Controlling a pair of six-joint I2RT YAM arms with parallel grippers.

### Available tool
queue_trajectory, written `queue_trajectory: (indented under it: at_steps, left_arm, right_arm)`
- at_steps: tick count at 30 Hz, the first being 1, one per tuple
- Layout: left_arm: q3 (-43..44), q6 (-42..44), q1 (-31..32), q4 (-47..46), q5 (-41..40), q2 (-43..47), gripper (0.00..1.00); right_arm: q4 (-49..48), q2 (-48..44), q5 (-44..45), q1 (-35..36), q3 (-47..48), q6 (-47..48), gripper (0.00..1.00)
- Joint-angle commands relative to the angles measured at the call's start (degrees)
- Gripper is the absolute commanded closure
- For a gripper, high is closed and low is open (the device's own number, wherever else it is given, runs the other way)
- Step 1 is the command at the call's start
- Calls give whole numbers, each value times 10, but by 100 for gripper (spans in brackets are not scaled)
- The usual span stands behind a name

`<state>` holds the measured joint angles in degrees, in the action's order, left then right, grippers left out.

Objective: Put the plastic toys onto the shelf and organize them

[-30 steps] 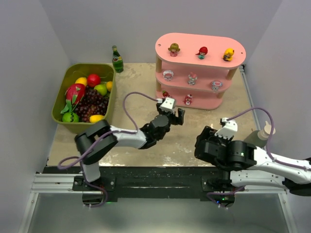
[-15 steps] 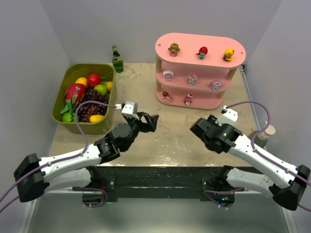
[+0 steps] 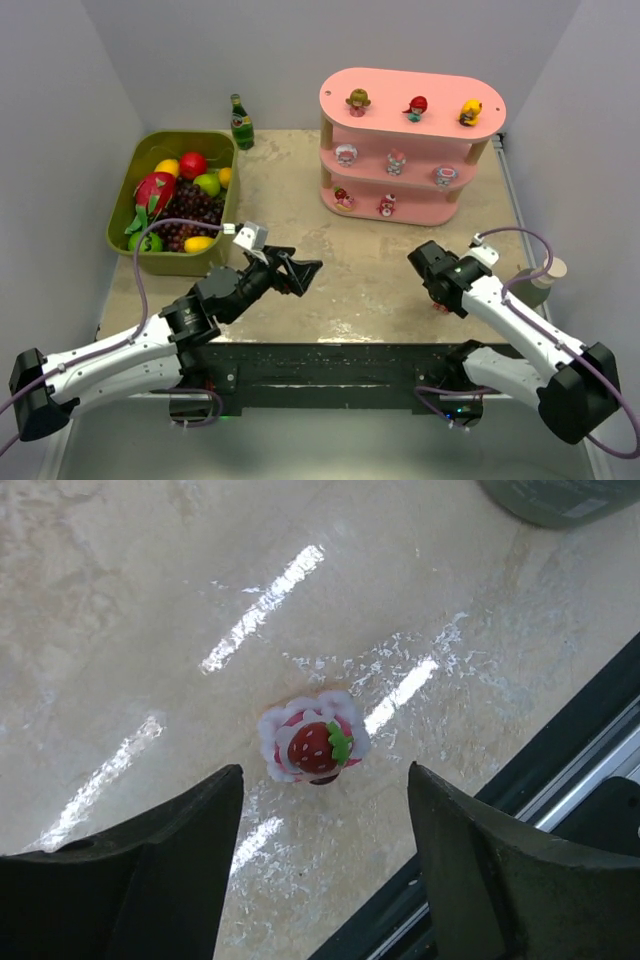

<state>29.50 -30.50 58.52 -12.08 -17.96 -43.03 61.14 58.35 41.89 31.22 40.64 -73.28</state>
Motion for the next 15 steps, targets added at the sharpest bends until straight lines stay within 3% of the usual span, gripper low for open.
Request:
queue_trajectory:
  at_steps: [1, 9, 15]
  left_arm:
    - [7, -3, -1, 45, 46, 29, 13]
    - [2, 17, -1, 101, 28, 59, 11]
    - [-15, 17, -1, 89, 27, 66, 10]
  right_arm:
    - [-88, 18, -30, -35, -21, 34, 30]
    - [-132, 70, -36, -47, -14, 45, 32]
    - [-148, 78, -34, -59, -20, 52, 43]
